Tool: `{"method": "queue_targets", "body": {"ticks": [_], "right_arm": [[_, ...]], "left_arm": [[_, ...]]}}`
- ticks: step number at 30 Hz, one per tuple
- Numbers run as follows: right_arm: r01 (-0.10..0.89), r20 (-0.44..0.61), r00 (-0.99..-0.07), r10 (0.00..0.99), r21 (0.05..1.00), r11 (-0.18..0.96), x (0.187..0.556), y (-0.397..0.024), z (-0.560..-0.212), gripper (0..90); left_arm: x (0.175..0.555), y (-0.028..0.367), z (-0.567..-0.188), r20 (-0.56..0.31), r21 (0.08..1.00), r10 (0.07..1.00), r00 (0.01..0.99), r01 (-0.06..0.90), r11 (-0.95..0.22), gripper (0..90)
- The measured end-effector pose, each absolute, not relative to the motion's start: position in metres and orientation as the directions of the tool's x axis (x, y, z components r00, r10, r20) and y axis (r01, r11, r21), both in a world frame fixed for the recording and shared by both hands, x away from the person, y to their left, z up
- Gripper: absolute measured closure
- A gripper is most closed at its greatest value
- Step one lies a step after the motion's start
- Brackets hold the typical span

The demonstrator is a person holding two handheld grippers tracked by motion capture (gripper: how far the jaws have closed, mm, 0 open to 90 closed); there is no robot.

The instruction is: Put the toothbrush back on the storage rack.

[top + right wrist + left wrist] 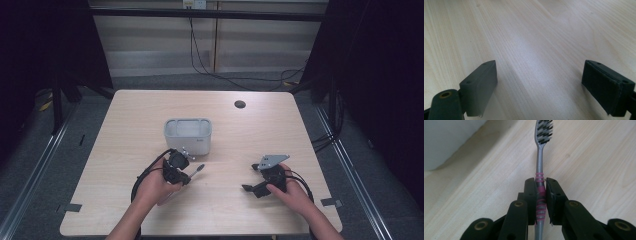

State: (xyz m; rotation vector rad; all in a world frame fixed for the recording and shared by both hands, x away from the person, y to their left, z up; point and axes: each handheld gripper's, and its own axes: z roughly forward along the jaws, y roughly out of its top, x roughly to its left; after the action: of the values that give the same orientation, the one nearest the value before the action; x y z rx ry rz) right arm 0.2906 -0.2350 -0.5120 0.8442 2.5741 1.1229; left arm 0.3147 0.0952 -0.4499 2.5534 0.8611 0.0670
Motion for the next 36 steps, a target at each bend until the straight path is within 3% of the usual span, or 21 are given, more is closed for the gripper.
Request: {"method": "queue_targets", "body": {"ticks": [15, 36], "right_arm": [[0.421, 0.036, -0.814, 0.579, 0.725, 0.546, 0.291, -0.235, -0.512, 12.4], [0.421, 0.036, -0.814, 0.579, 0.725, 0.546, 0.291, -0.235, -0.512, 12.4]], "left_arm": [[0.317, 0.114, -0.426, -0.133, 0.566, 0.611, 0.781, 0.566, -0.600, 80.0], [0.320, 0.138, -0.394, -0.102, 0.761, 0.685, 0.721, 0.500, -0.413, 80.0]]}}
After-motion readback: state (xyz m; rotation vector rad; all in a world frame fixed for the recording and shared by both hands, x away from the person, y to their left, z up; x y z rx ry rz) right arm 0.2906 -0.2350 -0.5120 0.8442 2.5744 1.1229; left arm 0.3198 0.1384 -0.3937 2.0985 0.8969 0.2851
